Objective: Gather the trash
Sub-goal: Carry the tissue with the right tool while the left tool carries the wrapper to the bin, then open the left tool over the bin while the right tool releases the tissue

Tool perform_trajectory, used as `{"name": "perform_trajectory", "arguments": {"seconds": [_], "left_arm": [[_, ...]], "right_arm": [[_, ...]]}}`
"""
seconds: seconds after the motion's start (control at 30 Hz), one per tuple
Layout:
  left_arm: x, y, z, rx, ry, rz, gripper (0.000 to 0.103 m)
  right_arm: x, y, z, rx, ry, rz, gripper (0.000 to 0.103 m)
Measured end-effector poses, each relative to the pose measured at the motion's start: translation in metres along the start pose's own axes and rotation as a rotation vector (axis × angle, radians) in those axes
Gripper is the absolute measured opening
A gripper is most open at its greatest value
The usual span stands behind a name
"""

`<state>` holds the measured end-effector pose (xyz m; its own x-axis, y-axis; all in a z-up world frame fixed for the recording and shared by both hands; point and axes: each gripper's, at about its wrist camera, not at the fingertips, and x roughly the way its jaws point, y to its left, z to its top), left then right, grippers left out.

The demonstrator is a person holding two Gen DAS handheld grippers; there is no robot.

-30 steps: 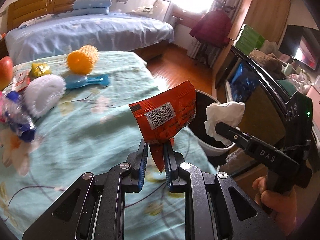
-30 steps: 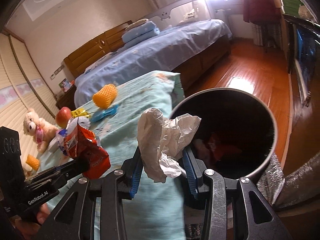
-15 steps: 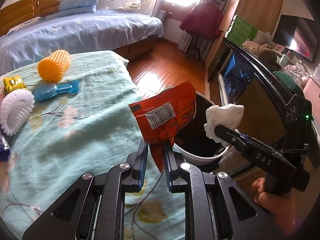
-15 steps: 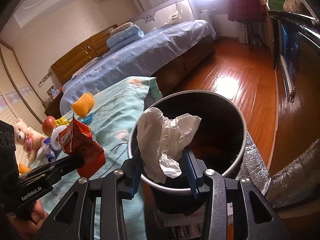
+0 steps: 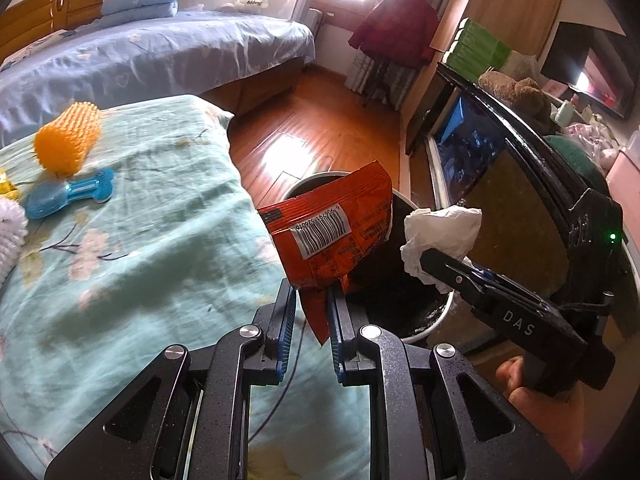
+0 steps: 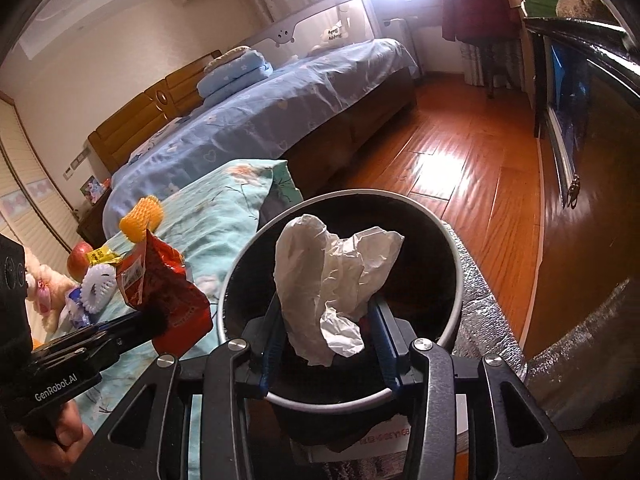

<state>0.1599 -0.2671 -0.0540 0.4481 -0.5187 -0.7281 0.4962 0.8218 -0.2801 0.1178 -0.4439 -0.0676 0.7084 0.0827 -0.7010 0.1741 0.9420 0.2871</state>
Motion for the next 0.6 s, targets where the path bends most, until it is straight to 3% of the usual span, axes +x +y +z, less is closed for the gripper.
{"name": "perform_trajectory", "arguments": {"seconds": [0.43,0.6], "left_arm": [[0.017,-0.007,0.009,0.014,0.029,-0.006,0.015],[0.018,-0.005,0.008,0.011,0.031,-0.007,0.022]], "right_arm": [[0.009,-0.011,0.008,0.015,0.011,-0.014,0.044],[0.012,-0.013,0.01,0.02,0.019,-0.022,0.049]]}}
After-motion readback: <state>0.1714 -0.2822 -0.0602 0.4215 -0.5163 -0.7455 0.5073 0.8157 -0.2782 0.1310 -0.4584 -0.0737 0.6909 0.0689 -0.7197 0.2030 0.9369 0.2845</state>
